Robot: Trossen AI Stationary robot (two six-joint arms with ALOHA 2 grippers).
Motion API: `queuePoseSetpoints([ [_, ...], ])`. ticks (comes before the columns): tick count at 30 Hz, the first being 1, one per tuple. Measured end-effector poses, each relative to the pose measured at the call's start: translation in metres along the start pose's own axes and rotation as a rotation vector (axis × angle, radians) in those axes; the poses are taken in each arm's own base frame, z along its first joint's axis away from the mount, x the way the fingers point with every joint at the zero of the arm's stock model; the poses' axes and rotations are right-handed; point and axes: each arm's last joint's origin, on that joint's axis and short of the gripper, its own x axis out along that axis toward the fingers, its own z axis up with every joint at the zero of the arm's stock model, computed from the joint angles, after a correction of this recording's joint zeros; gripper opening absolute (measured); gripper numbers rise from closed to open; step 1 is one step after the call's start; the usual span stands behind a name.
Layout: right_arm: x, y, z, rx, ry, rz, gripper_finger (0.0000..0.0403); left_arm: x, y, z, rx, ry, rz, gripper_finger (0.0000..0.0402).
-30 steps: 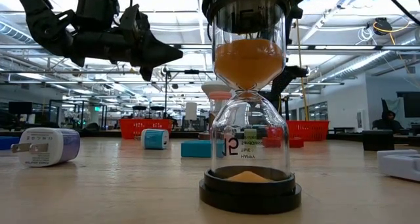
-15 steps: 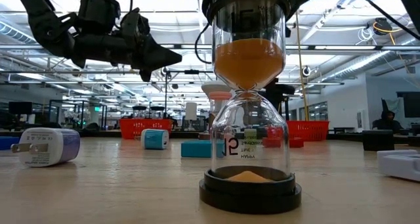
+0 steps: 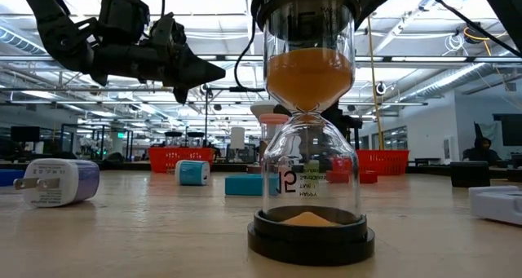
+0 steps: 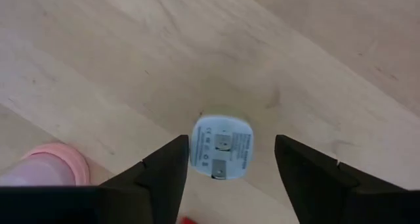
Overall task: Pick & Place Office items
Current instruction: Put the green charger adapter into the top right red bin
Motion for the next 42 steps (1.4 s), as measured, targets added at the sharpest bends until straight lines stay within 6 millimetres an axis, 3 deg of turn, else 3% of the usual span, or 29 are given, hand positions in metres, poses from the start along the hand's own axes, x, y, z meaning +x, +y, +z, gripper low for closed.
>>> queuePoseSetpoints([
  [11, -0.0003, 0.0015, 0.0027, 0.002, -0.026, 0.019, 0.0130, 0.0000, 0.0000, 0.0000, -0.004, 0.000, 0.000, 0.0003],
  [14, -0.0004, 0.0013, 0.0027, 0.003, -0.025, 0.019, 0.0133, 0.0000, 0.0000, 0.0000, -0.004, 0.000, 0.000, 0.0005],
  [25, -0.0003, 0.0000, -0.0003, -0.023, 0.002, 0.002, 0.0203, 0.0000, -0.0001, 0.0000, -0.017, 0.001, -0.003, 0.0007],
  [29, -0.0003, 0.0001, -0.0002, -0.043, 0.001, 0.003, 0.0191, 0.0000, -0.0001, 0.0000, -0.021, 0.001, -0.003, 0.0004],
  [37, -0.0003, 0.0004, -0.0005, -0.052, 0.015, 0.020, 0.0127, 0.0000, -0.0001, 0.0000, -0.025, 0.001, -0.003, 0.0004],
  [42, -0.0003, 0.0004, -0.0005, -0.049, 0.016, 0.022, 0.0134, 0.0000, -0.0001, 0.0000, -0.025, 0.001, -0.003, 0.0003],
])
